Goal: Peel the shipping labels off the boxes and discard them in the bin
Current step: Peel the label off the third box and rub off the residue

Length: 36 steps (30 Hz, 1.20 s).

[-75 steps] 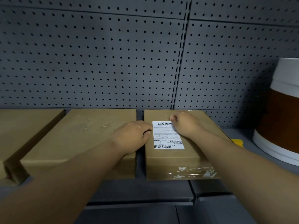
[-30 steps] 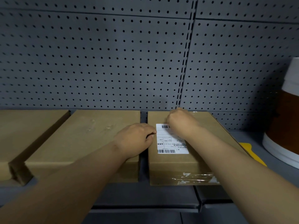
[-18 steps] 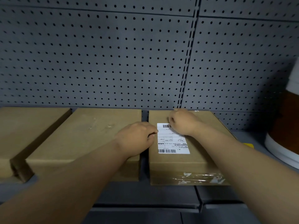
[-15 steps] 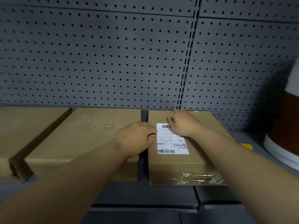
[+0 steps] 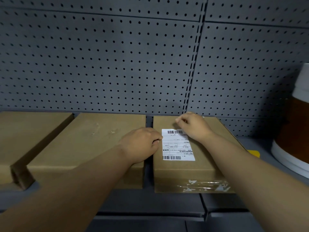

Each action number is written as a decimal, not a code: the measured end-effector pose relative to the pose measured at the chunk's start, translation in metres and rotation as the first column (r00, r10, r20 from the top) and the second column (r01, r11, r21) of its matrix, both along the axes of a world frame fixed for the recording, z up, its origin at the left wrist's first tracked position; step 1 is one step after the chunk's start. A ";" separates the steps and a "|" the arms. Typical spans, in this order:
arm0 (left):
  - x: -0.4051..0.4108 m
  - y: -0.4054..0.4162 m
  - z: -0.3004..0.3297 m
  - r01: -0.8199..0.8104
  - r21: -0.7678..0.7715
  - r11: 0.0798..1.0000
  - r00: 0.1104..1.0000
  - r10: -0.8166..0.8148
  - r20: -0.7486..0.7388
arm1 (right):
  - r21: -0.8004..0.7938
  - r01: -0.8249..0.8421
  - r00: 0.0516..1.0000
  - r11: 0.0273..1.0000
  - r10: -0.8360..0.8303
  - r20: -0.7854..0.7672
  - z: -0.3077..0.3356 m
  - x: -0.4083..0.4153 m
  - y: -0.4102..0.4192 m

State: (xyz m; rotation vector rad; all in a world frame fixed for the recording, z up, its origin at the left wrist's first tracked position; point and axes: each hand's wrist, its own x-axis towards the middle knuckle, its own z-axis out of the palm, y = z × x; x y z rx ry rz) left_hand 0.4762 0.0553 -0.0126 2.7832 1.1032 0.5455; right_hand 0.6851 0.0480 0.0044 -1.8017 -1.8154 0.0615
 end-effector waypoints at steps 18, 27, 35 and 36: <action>0.000 0.000 0.000 -0.013 -0.002 1.000 1.000 0.013 0.004 | -0.245 0.012 0.946 0.969 0.068 0.317 0.029 -0.030 -0.015; 0.000 -0.002 0.000 -0.016 0.008 1.000 1.000 0.016 0.011 | -0.190 0.123 0.972 0.974 -0.079 0.223 0.013 -0.032 -0.010; -0.001 -0.005 0.003 -0.026 -0.001 1.000 1.000 0.026 0.016 | -0.166 0.138 0.895 0.976 -0.051 0.443 0.005 -0.040 -0.006; -0.002 -0.005 0.003 -0.023 -0.007 1.000 1.000 0.023 0.018 | -0.202 0.106 0.901 0.974 -0.008 0.434 0.009 -0.039 -0.009</action>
